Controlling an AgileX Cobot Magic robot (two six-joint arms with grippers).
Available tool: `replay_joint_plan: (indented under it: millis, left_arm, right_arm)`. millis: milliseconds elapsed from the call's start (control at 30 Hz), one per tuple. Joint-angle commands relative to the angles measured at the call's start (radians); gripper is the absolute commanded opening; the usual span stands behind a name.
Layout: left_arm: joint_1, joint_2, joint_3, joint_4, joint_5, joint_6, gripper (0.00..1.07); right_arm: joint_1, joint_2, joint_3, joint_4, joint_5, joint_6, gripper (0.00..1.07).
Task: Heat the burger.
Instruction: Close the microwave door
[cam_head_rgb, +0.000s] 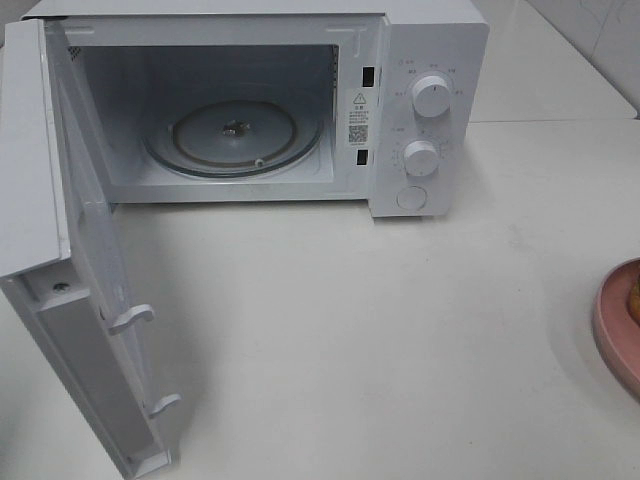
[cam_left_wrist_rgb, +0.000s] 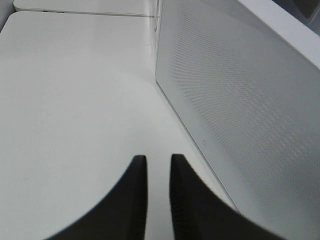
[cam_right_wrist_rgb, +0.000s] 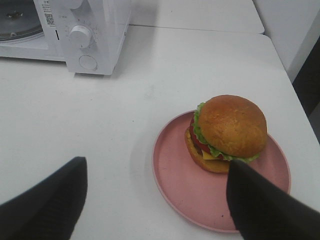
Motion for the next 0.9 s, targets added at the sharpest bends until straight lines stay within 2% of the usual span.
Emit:
replay_joint_plan:
  millis: [33,133,200,233,300,333,367,433,467,533,633,700,733,800,867,900]
  left_arm:
    - [0.003,0.052,0.013,0.000,-0.072,0.013,0.00]
    - [0.003,0.114,0.040,0.000,-0.161,0.035,0.00]
    - [0.003,0.184,0.106,-0.001,-0.338,0.067,0.00]
    - [0.003,0.184,0.106,-0.001,-0.338,0.067,0.00]
    - [0.003,0.234,0.165,-0.001,-0.493,0.068,0.00]
    - [0.003,0.234,0.165,-0.001,-0.493,0.068,0.00]
    - [0.003,0.265,0.204,-0.001,-0.603,0.068,0.00]
    - [0.003,0.280,0.217,-0.001,-0.646,0.068,0.00]
    - [0.003,0.317,0.244,-0.001,-0.750,0.068,0.00]
    - [0.003,0.336,0.251,-0.001,-0.784,0.067,0.00]
    - [-0.020,0.418,0.256,0.001,-0.957,0.060,0.00]
    - [-0.027,0.438,0.256,0.002,-0.996,0.060,0.00]
    - [-0.048,0.497,0.256,0.019,-1.091,0.060,0.00]
    - [-0.058,0.522,0.256,0.031,-1.125,0.060,0.00]
    - [-0.076,0.584,0.256,0.068,-1.195,0.060,0.00]
    - [-0.094,0.644,0.256,0.127,-1.235,0.053,0.00]
  right_arm:
    - [-0.007,-0.027,0.006,-0.005,-0.004,0.001,0.76]
    - [-0.007,-0.027,0.006,-0.005,-0.004,0.001,0.76]
    - [-0.007,-0.027,0.006,-0.005,-0.004,0.001,0.76]
    - [-0.007,-0.027,0.006,-0.005,-0.004,0.001,0.76]
    - [-0.007,-0.027,0.006,-0.005,-0.004,0.001,0.76]
    - [-0.007,-0.027,0.006,-0.005,-0.004,0.001,0.76]
    - [-0.007,-0.027,0.006,-0.005,-0.004,0.001,0.76]
    - [-0.007,-0.027,0.006,-0.005,-0.004,0.001,0.76]
    - [-0.007,-0.027,0.006,-0.005,-0.004,0.001,0.76]
    - [-0.007,-0.027,0.006,-0.005,-0.004,0.001,0.76]
    - [-0.007,-0.027,0.006,-0.005,-0.004,0.001,0.76]
    - [-0.007,-0.027,0.006,-0.005,-0.004,0.001,0.76]
    - [-0.007,-0.027,0.006,-0.005,-0.004,0.001,0.76]
    - [-0.007,-0.027,0.006,-0.005,-0.004,0.001,0.76]
    - [-0.007,-0.027,0.006,-0.005,-0.004,0.001,0.76]
    - [-0.007,-0.027,0.006,-0.005,-0.004,0.001,0.76]
